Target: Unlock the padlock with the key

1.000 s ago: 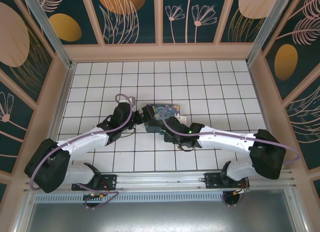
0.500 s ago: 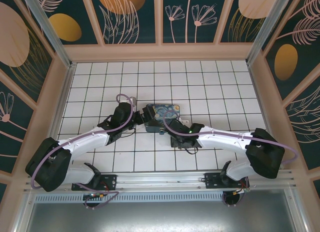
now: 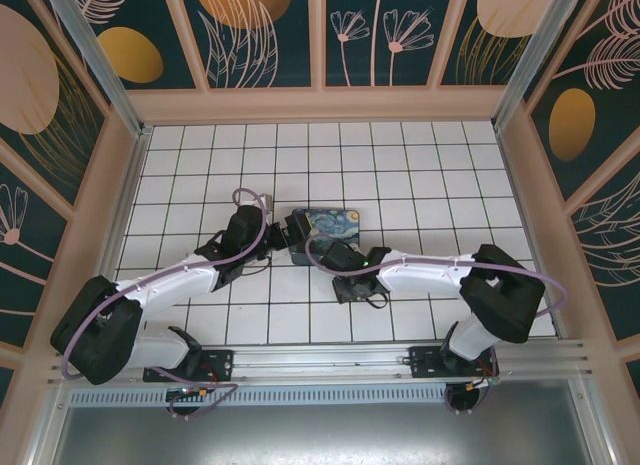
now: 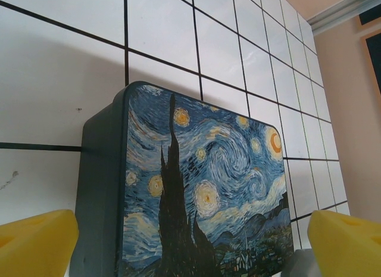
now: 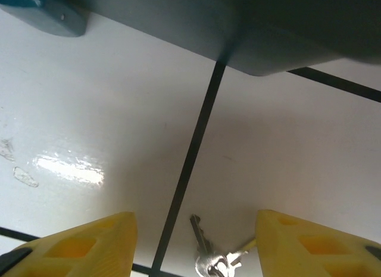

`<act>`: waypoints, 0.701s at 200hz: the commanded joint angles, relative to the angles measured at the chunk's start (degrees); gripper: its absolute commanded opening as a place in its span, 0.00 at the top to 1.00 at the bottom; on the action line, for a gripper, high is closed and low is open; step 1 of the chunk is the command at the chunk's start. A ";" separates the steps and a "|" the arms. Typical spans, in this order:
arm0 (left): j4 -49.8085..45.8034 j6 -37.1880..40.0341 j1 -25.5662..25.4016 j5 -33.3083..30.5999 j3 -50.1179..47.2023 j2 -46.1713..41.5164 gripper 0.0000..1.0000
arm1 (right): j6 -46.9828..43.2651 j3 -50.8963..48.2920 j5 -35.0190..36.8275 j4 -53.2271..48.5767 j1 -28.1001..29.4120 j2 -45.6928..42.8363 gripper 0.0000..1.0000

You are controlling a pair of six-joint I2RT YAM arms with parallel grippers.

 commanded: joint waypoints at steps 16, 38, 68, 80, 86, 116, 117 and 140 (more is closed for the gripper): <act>0.09 0.77 -0.18 0.28 0.67 -1.82 0.01 | -2.01 0.89 -2.16 0.88 0.15 2.19 0.47; 0.00 0.77 -0.19 0.19 0.67 -2.05 0.01 | -1.09 -0.29 -3.47 0.47 0.47 1.47 0.47; 0.02 0.77 -0.19 0.19 0.74 -2.08 0.01 | 1.37 -2.16 -4.80 -0.71 1.40 -1.26 0.47; 0.15 0.75 -0.19 0.19 0.88 -1.99 0.01 | 2.20 -2.80 -4.99 -1.37 1.94 -2.09 0.48; 0.24 0.77 -0.18 0.19 0.88 -1.90 0.01 | 2.56 -2.99 -5.09 -1.70 2.15 -2.35 0.48; 0.41 0.77 -0.19 0.41 1.01 -1.54 0.01 | 3.62 -3.59 -5.26 -2.71 3.61 -2.69 0.50; 0.37 0.77 -0.19 0.39 1.02 -1.53 0.01 | 3.64 -3.57 -5.26 -2.73 3.64 -2.63 0.50; 0.36 0.76 -0.19 0.37 1.02 -1.52 0.01 | 4.15 -3.29 -4.84 -3.64 4.44 -1.86 0.52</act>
